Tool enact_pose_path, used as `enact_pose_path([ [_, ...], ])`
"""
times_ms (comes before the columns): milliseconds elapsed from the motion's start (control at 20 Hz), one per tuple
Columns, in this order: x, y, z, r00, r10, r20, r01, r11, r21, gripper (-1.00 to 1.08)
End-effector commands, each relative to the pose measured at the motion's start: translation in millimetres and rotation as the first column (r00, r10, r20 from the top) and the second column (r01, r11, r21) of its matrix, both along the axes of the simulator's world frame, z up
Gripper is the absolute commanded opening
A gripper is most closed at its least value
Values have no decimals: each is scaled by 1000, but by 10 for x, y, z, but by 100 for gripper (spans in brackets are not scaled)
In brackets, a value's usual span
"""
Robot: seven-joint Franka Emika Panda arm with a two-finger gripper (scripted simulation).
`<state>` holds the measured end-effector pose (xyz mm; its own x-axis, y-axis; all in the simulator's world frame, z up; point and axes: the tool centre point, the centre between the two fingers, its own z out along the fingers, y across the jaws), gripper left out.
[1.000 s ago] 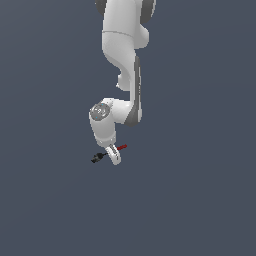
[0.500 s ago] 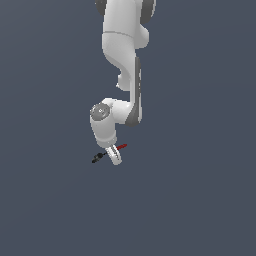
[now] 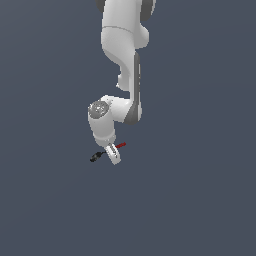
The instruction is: Pick up the object and move it to a goal position.
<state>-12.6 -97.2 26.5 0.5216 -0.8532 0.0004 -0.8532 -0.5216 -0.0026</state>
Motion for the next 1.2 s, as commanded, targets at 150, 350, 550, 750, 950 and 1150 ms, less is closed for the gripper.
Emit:
enact_pose_path([
  [150,53,-80,324,1000,-1,1,1,1000,0,-100],
  [350,105,-162,667,1000,-2,1,2,1000,-1,-100],
  [550,171,-262,1085,1000,-2,0,2,1000,-1,-100],
  [750,244,-370,1528,1000,-3,0,3,1000,-2,-100],
  [950,317,-473,1954,1000,-4,-1,4,1000,-3,-100],
  [1150,391,-569,2363,1000,-4,-1,4,1000,-3,-100],
])
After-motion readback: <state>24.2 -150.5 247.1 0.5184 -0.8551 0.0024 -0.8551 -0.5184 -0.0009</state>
